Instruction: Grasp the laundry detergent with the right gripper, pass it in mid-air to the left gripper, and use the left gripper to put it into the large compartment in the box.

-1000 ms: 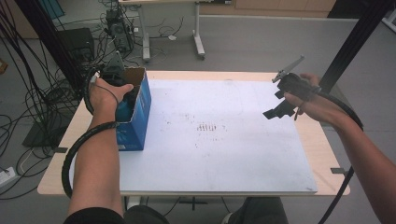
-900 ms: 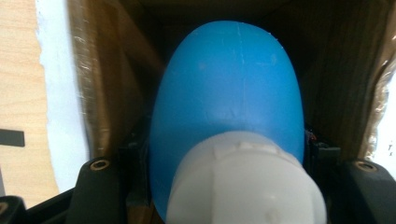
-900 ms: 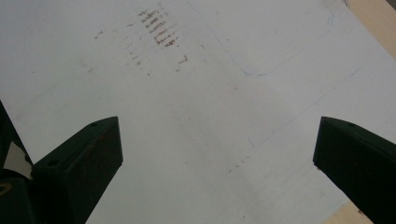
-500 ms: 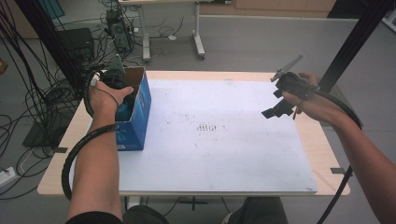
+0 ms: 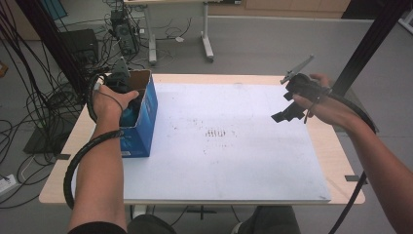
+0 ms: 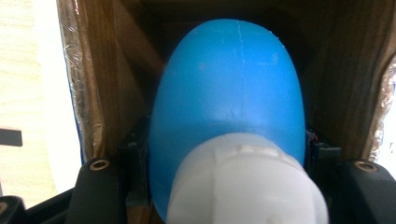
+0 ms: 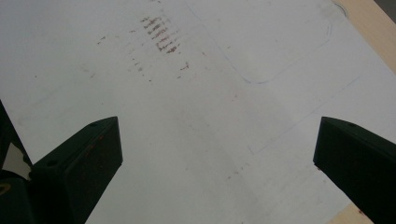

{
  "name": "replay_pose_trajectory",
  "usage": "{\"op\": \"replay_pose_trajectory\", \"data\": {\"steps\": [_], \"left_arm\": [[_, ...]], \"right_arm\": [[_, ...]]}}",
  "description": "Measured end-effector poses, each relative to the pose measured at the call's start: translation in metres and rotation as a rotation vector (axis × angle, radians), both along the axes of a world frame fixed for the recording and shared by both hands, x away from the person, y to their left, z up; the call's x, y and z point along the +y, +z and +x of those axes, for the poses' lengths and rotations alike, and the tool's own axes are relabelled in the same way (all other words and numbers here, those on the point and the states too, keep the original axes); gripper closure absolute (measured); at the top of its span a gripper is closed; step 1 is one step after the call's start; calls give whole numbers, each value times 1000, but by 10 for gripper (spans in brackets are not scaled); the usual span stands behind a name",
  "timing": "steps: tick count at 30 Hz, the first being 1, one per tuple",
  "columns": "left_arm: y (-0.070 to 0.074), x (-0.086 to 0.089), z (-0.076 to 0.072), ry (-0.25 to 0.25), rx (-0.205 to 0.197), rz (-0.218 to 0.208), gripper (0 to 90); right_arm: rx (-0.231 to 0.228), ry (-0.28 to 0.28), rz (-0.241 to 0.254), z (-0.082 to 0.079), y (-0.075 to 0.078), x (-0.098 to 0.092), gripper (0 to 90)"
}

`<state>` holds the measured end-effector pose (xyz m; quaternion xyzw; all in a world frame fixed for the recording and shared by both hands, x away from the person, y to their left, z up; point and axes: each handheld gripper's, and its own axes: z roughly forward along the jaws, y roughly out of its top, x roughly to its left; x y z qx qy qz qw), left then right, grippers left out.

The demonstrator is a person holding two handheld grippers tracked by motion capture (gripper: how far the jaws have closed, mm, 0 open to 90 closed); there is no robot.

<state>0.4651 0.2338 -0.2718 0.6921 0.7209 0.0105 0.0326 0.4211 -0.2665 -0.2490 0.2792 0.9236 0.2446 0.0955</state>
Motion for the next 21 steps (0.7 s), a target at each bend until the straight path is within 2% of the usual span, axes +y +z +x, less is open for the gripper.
{"op": "replay_pose_trajectory", "data": {"steps": [21], "left_arm": [[0,-1,1,-3,5,6,367]], "right_arm": [[2,-6,-8,1,1,-4,12]]}}
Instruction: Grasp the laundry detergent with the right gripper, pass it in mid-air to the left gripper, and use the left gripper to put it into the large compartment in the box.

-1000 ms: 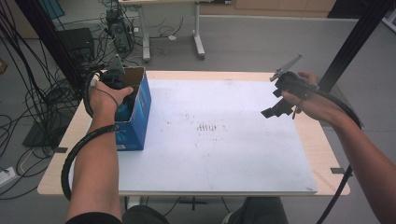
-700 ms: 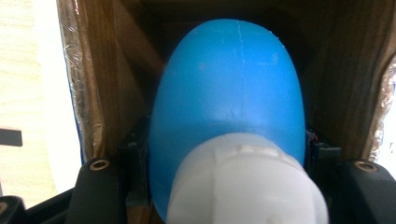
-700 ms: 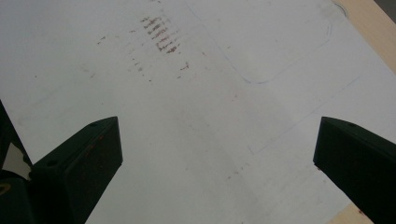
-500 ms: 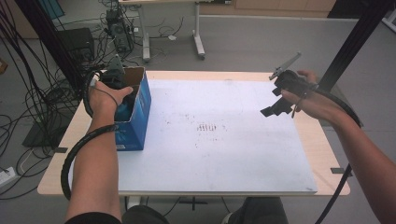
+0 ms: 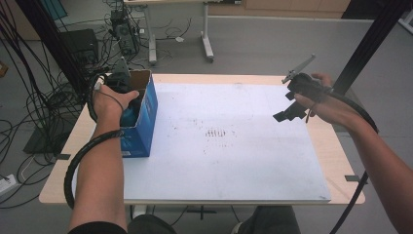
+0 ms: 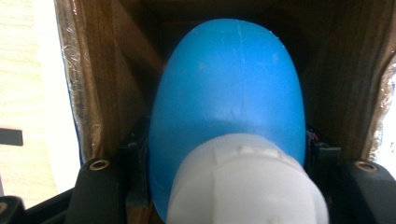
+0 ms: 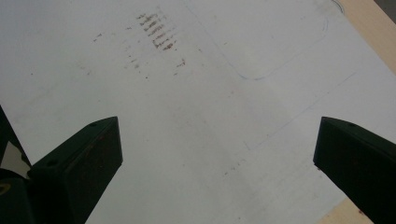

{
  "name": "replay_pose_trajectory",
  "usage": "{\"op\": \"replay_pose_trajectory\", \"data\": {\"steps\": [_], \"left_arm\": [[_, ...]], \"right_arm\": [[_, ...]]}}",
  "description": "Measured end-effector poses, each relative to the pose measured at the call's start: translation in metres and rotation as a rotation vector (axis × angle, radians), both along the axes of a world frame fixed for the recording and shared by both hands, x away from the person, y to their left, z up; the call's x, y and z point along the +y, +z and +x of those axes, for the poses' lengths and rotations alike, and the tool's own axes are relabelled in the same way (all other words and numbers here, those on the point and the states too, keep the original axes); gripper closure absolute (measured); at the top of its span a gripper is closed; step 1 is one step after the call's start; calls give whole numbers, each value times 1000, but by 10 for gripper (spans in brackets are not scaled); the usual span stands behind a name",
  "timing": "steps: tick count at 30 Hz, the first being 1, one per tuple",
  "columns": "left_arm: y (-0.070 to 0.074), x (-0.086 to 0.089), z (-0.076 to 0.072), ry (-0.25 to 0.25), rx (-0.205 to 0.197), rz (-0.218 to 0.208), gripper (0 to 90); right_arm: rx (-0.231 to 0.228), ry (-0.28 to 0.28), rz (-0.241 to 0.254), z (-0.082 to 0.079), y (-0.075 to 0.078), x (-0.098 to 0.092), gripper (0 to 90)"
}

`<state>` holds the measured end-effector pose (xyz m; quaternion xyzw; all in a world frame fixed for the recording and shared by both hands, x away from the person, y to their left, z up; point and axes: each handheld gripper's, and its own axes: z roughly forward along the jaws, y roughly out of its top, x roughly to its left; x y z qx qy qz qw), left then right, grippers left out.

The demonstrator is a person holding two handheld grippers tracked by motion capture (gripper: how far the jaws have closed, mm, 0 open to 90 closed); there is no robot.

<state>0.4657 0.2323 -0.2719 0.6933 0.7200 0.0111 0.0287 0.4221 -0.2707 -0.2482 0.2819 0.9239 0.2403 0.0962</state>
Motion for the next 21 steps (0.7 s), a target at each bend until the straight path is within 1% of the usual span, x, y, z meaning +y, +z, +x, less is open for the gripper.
{"op": "replay_pose_trajectory", "data": {"steps": [9,21], "left_arm": [[0,1,0,1,-1,-3,366],[0,1,0,0,0,-4,367]], "right_arm": [[4,9,-12,0,-3,4,12],[-5,9,-12,-1,1,4,12]]}}
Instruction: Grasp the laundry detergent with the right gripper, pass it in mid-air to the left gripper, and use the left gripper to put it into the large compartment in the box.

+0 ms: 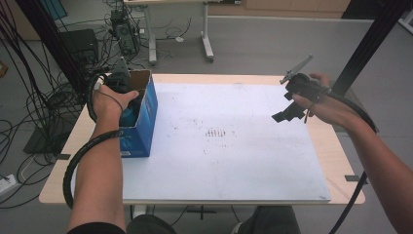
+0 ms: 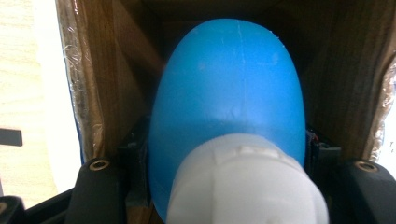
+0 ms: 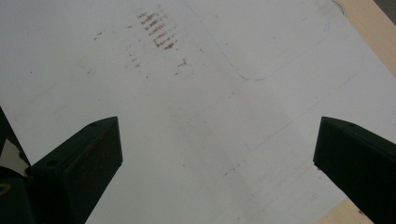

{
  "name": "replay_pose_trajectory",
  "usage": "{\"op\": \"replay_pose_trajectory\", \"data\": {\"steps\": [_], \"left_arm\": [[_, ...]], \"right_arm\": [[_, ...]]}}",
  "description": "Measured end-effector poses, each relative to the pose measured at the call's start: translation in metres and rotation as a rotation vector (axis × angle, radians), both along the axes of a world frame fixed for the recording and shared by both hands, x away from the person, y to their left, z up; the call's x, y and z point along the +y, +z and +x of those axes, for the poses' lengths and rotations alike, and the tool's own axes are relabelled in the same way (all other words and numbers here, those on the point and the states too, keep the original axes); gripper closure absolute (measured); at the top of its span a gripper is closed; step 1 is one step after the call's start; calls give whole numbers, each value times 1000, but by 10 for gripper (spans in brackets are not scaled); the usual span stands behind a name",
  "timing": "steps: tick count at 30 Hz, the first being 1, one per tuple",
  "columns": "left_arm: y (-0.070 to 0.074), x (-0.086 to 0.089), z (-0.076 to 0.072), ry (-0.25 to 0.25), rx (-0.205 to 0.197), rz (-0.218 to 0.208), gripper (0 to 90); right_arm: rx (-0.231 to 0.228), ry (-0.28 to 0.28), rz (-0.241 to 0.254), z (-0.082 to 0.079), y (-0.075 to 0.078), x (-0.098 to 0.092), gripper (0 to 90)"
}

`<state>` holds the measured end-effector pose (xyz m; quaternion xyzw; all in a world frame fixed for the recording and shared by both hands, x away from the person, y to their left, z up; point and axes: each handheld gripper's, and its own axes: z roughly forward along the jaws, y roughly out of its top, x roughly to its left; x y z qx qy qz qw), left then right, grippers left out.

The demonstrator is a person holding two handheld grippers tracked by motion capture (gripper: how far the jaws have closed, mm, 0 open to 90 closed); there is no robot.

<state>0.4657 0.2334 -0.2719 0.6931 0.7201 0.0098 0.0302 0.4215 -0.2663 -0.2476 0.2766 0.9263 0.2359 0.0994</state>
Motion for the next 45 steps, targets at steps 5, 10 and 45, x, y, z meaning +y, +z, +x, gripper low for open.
{"op": "replay_pose_trajectory", "data": {"steps": [5,10,45], "left_arm": [[0,-1,0,-2,-2,3,367],[0,0,0,-1,-2,1,366],[0,-2,0,-8,-3,9,366]], "right_arm": [[0,-3,-5,-1,1,-1,12],[0,-1,-3,-1,-1,-1,12],[1,-3,3,-3,-2,-1,12]]}}
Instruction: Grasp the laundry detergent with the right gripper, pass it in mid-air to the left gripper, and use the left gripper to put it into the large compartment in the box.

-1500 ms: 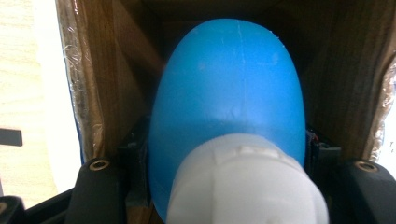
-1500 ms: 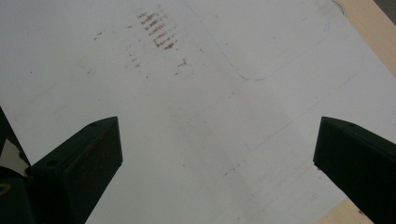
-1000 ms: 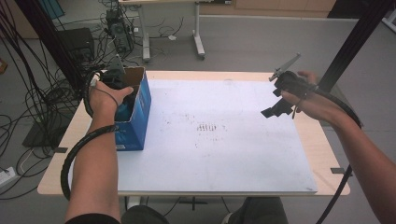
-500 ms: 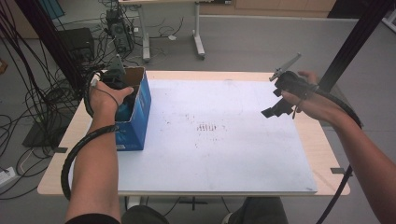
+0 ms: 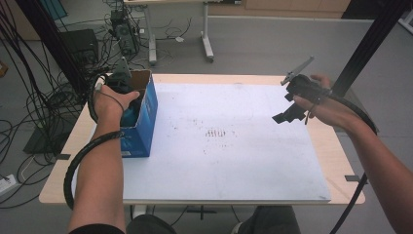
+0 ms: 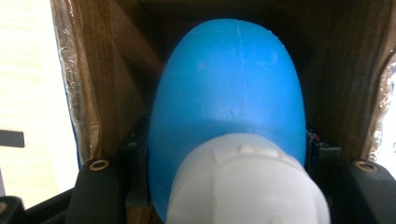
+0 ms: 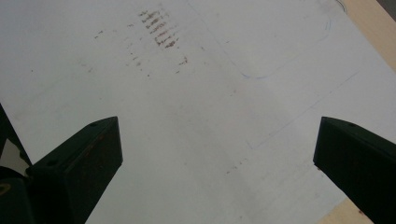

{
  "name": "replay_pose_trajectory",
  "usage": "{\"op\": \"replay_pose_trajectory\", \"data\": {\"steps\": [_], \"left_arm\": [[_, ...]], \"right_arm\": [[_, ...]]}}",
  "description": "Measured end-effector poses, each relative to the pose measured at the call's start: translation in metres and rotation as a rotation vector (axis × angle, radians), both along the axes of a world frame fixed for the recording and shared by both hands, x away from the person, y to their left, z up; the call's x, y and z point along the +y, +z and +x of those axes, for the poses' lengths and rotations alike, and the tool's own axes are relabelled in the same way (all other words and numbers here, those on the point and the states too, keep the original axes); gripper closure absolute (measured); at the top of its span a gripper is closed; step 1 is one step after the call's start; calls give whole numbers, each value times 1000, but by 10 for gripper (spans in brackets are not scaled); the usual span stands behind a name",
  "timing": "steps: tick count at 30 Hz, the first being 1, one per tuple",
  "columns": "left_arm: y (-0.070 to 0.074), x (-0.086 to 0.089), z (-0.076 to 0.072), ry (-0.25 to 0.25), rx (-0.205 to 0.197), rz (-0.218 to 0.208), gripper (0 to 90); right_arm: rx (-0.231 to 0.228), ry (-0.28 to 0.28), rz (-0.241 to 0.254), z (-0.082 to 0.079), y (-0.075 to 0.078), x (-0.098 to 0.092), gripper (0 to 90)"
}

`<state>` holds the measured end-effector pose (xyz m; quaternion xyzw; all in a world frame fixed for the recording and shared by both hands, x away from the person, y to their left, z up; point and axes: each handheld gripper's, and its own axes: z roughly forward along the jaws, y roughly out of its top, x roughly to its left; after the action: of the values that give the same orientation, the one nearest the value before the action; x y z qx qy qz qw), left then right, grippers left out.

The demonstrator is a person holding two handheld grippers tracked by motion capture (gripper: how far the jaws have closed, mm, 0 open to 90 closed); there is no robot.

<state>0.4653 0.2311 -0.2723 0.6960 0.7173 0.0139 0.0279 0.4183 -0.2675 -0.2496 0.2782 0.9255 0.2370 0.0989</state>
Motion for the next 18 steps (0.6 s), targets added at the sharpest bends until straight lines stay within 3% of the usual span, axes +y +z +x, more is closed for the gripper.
{"op": "replay_pose_trajectory", "data": {"steps": [18], "left_arm": [[0,-1,0,-1,-2,3,366]], "right_arm": [[2,4,-1,0,0,1,12]]}}
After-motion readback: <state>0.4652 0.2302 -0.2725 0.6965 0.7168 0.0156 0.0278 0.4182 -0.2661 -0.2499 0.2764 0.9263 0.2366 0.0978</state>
